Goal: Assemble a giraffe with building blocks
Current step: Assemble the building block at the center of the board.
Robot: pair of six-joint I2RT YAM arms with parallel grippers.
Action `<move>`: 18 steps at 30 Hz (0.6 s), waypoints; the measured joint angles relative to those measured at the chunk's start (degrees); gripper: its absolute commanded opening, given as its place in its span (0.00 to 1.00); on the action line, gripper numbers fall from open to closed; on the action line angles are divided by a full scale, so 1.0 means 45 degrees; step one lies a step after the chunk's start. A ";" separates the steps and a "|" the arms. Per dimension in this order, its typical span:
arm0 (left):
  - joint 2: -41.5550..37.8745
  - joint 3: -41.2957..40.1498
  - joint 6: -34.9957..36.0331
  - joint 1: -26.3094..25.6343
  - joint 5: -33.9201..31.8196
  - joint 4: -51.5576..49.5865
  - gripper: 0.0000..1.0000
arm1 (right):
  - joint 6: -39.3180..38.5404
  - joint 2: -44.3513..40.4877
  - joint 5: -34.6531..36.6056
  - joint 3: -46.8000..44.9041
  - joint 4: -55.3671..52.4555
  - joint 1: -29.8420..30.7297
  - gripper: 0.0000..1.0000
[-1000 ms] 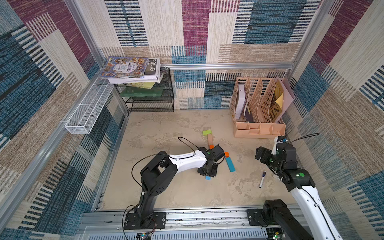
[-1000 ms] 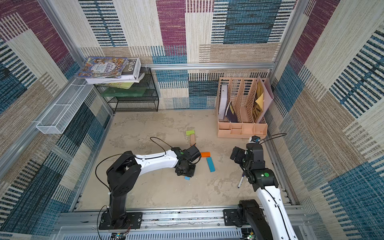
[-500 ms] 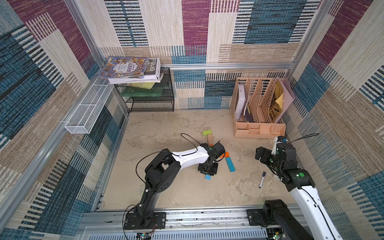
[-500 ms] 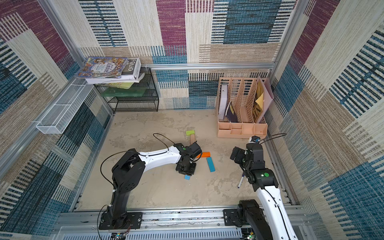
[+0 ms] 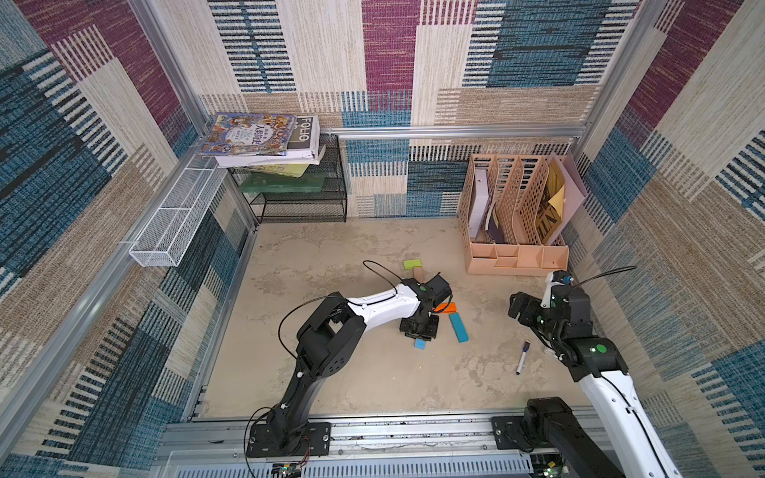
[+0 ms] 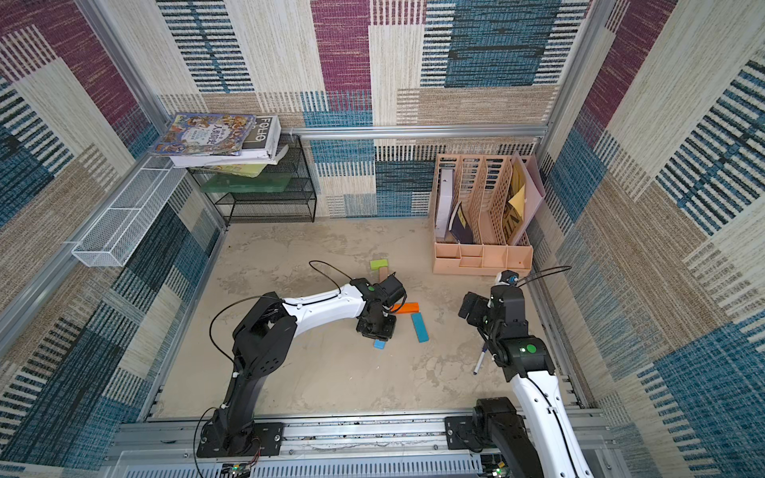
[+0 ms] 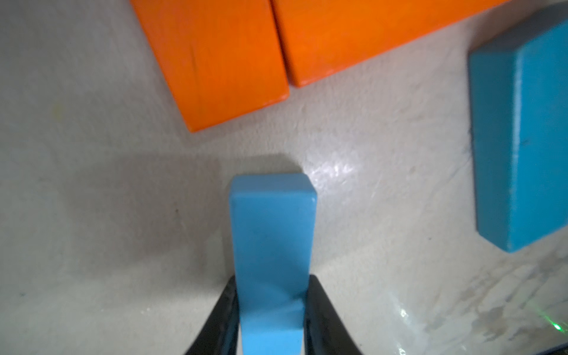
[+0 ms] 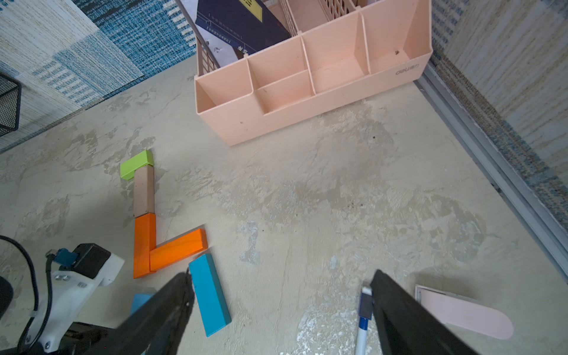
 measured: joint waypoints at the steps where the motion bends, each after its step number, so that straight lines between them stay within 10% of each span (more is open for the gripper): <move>1: 0.0029 0.0053 0.0005 0.0024 0.0005 0.0010 0.26 | 0.0000 -0.0005 0.0000 0.0000 0.0000 0.0000 0.94; 18: 0.0408 0.0636 0.0092 0.0189 0.0117 -0.0316 0.25 | -0.0005 -0.0029 -0.0141 -0.0063 0.0087 0.0000 0.94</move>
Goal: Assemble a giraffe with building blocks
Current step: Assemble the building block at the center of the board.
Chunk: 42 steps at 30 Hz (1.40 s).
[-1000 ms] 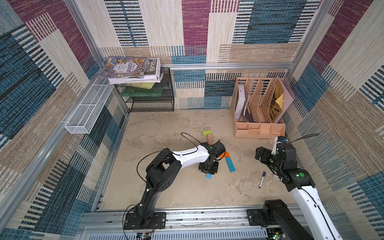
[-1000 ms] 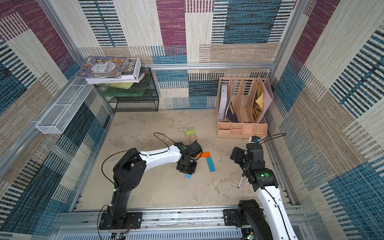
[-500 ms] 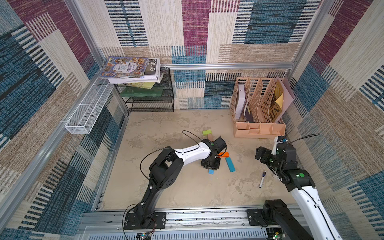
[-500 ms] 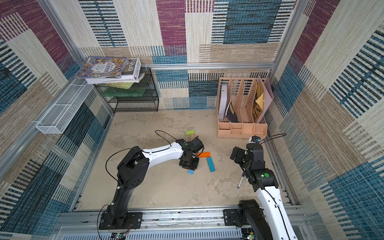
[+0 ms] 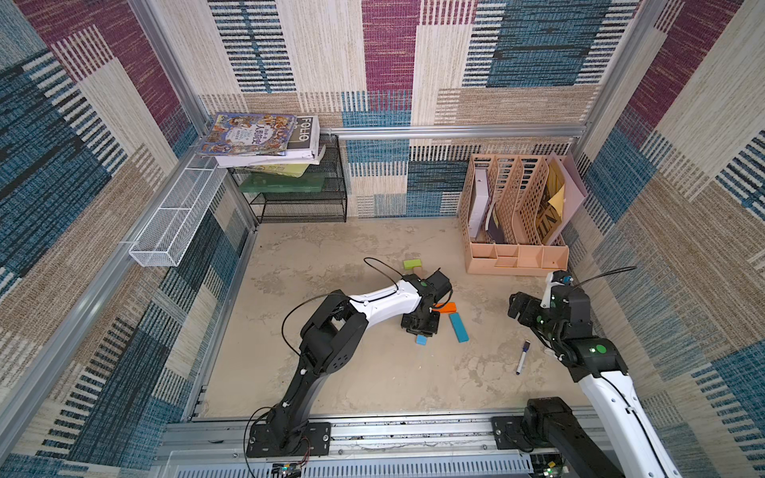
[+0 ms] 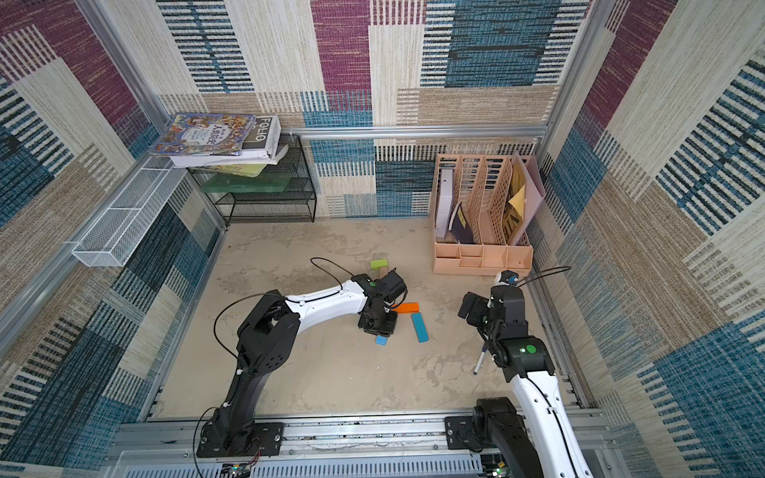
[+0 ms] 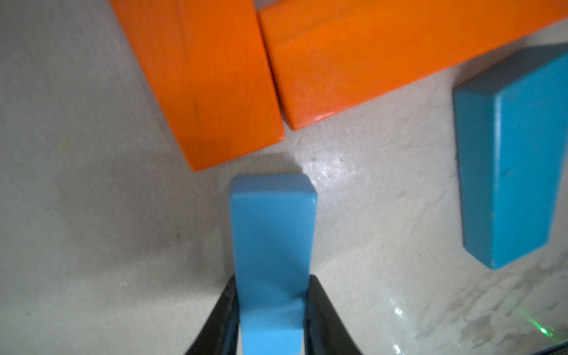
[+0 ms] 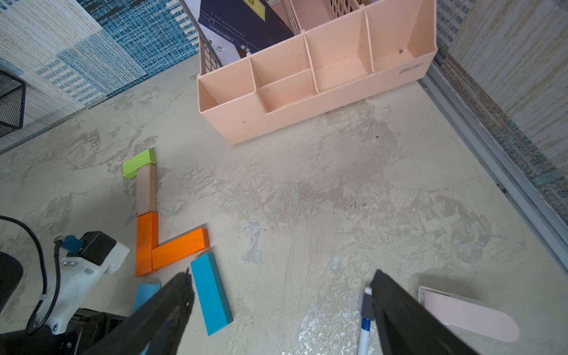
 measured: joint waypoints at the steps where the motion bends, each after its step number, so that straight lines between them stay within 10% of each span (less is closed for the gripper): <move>1: -0.0015 -0.0015 0.0000 0.0010 0.0029 0.0005 0.25 | 0.0000 0.0000 0.0000 0.0000 0.0000 0.0000 0.94; 19: -0.0185 -0.0068 0.0000 0.0063 -0.0228 0.0243 0.45 | -0.0005 -0.0019 -0.0010 -0.0039 0.0010 0.0000 0.94; 42: -0.0131 0.0034 -0.0044 0.0083 -0.0612 0.0185 0.41 | -0.0049 -0.0107 -0.0053 -0.0058 0.0015 0.0005 0.94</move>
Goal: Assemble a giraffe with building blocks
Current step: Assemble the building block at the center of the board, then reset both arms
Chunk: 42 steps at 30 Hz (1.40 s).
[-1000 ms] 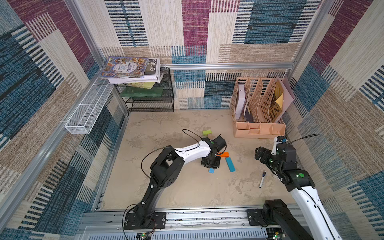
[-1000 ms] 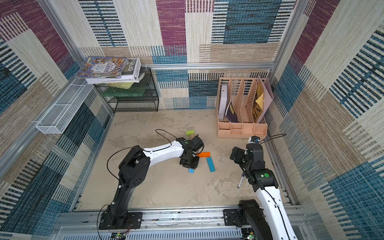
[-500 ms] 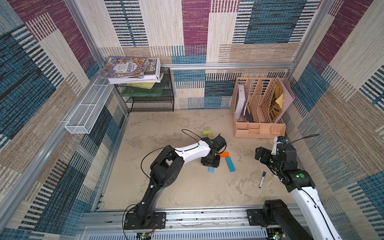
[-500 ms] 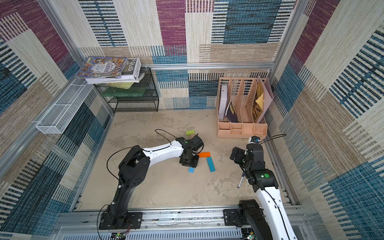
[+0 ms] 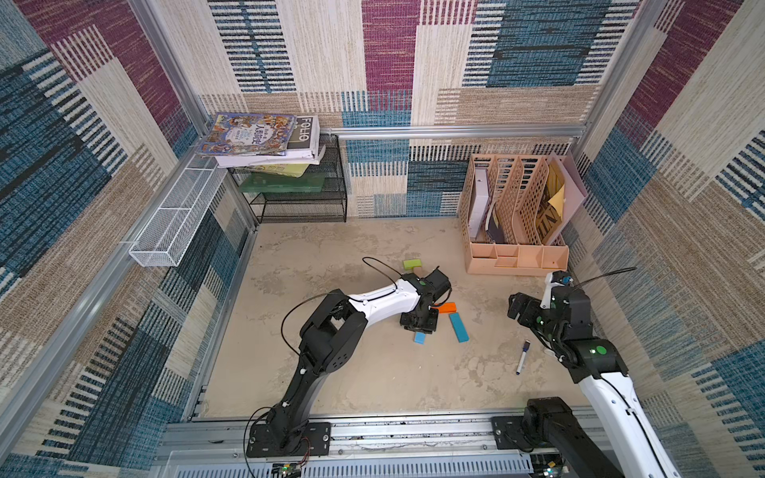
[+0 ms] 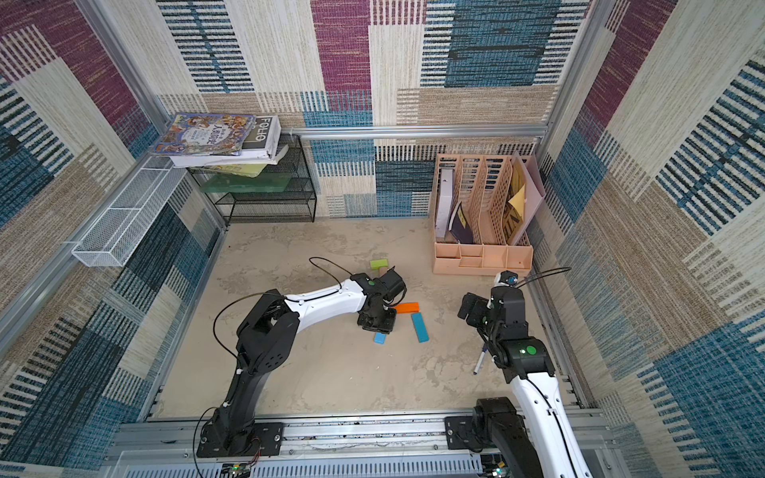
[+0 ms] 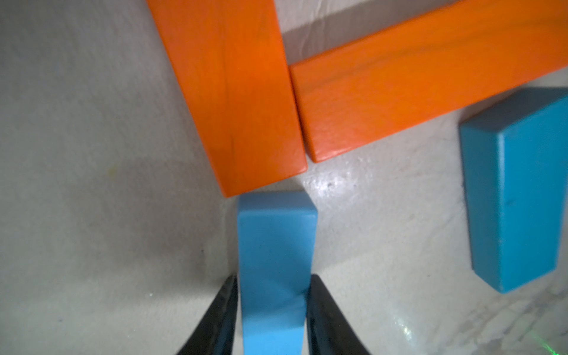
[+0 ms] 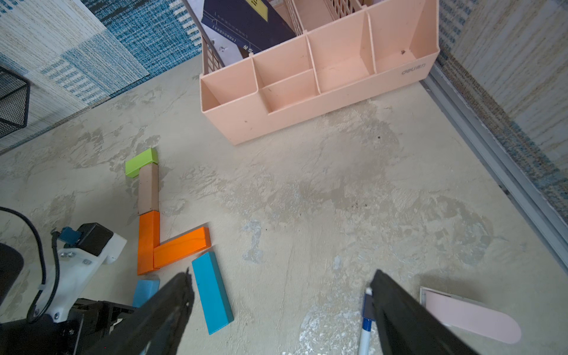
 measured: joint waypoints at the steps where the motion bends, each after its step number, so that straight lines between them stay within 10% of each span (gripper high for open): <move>1: 0.0000 0.0005 0.0000 0.0000 0.0005 0.0000 0.42 | 0.0000 0.0000 0.0000 0.0000 0.0000 0.0010 0.94; 16: -0.1234 0.0049 0.0044 -0.0461 -0.0282 -0.0121 0.56 | -0.0097 0.0355 0.0005 -0.0015 0.0155 0.0053 0.95; 21: -0.3575 -0.0418 0.0151 -0.0622 -0.0495 -0.0029 0.99 | -0.0291 0.0685 -0.0155 -0.0117 0.0301 0.0194 0.94; 24: -0.5484 -0.1569 0.0321 -0.0092 -0.0845 0.0287 0.99 | -0.0607 0.1307 -0.0903 -0.0204 0.0495 0.0515 0.97; 33: -1.2536 -0.7043 0.1598 0.4896 -0.1734 0.2244 0.99 | -0.1141 0.2171 -0.1987 0.0432 0.1141 0.0748 0.96; 42: -1.3299 -0.7383 0.2735 0.8937 -0.2560 0.3492 0.99 | -0.1219 0.3002 0.0899 0.0340 0.4337 0.0651 0.96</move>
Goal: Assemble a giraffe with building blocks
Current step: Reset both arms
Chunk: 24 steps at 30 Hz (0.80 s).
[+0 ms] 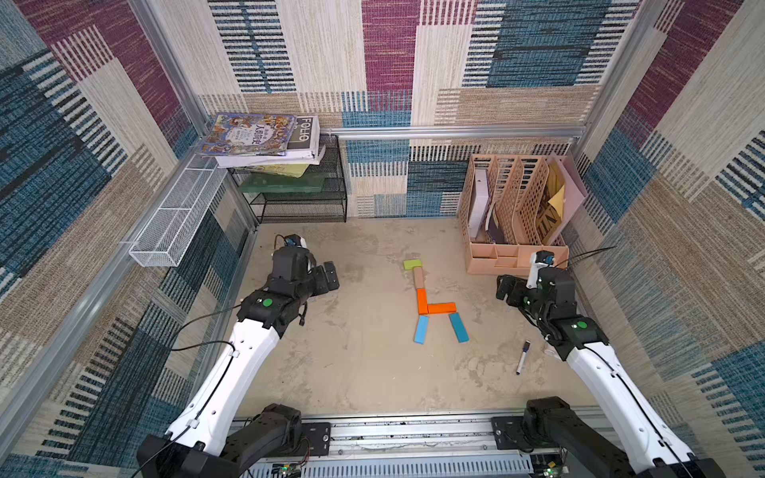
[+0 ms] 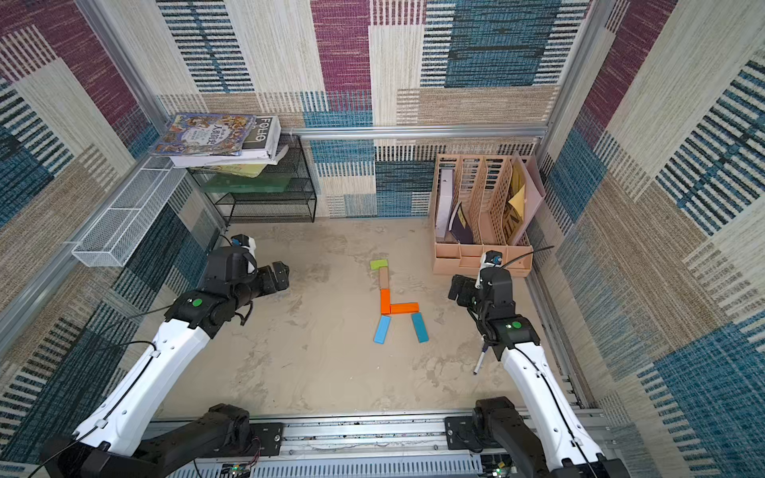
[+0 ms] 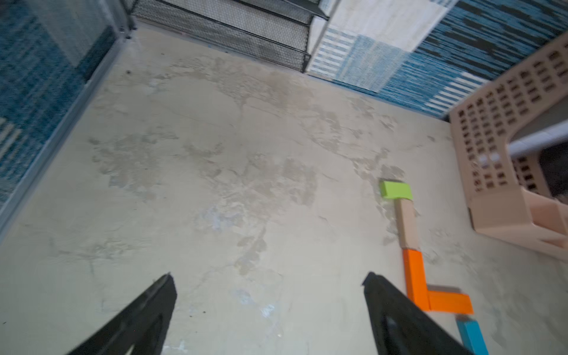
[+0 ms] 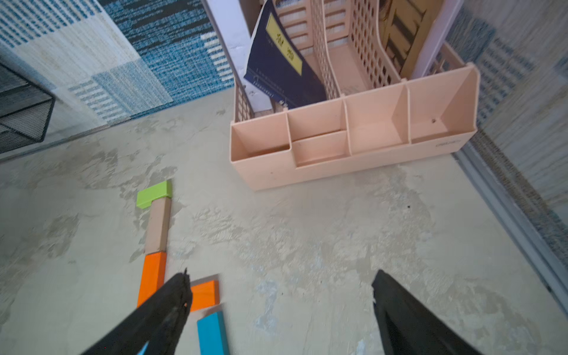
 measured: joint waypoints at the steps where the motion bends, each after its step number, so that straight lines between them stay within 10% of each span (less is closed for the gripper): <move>1: 0.0321 -0.0083 0.0073 0.0583 0.0015 0.0214 0.99 | -0.0233 0.0219 0.0243 -0.0034 0.0418 -0.0015 0.96; 10: 0.4522 -0.0821 0.0078 0.5090 0.3721 0.2127 0.99 | -0.2812 0.3764 0.1991 -0.1355 0.4726 -0.0971 0.96; 24: 0.4376 -0.4979 0.2851 0.5600 0.7402 0.9107 0.99 | -0.3949 0.6203 0.2327 -0.4551 1.2250 -0.1054 0.96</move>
